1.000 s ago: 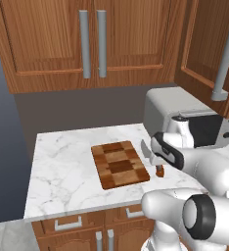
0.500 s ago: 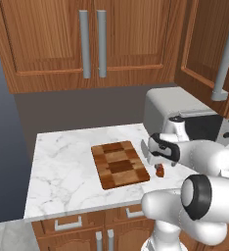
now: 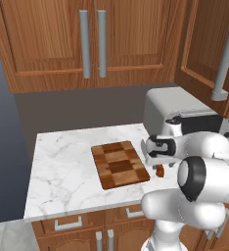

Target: Move the cutting board and knife to the sink. Then move spray from the cabinet to the counter.

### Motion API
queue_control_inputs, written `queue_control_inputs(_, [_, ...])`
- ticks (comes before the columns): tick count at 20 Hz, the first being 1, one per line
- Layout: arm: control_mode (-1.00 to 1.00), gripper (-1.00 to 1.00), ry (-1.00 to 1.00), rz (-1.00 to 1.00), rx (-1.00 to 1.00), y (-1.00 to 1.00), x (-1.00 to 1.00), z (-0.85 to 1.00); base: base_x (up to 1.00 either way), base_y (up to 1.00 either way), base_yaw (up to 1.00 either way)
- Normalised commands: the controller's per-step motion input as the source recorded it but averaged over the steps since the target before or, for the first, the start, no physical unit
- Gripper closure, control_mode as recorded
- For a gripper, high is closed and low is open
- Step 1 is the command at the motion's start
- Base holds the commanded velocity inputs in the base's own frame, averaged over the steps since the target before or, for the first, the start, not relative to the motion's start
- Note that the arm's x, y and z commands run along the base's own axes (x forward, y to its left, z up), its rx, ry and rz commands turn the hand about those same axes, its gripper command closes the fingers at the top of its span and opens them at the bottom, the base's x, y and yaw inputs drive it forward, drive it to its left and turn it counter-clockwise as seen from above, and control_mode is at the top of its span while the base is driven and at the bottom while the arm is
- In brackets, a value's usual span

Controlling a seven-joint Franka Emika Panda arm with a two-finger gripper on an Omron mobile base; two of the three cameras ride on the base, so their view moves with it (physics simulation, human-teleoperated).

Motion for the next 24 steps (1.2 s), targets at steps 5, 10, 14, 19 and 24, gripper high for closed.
queue_control_inputs(5, [-1.0, -1.0, 0.0, 0.0, 0.0, 0.0, 0.09, -0.31, 0.0, 0.0, 0.0])
queue_control_inputs(10, [-1.0, -1.0, 0.0, 0.0, 0.0, 0.0, 0.07, -0.31, 0.0, 0.0, 0.0])
queue_control_inputs(14, [-1.0, 1.0, 0.0, 0.0, 0.0, 0.0, 0.0, -0.39, 0.0, 0.0, 0.0])
queue_control_inputs(19, [-1.0, 1.0, 0.0, 0.0, 0.0, 0.0, 0.0, -0.17, 0.0, 0.0, 0.0])
queue_control_inputs(24, [-1.0, 1.0, 0.0, 0.0, 0.0, 0.0, 0.0, 0.0, 0.0, 0.0, 0.0])
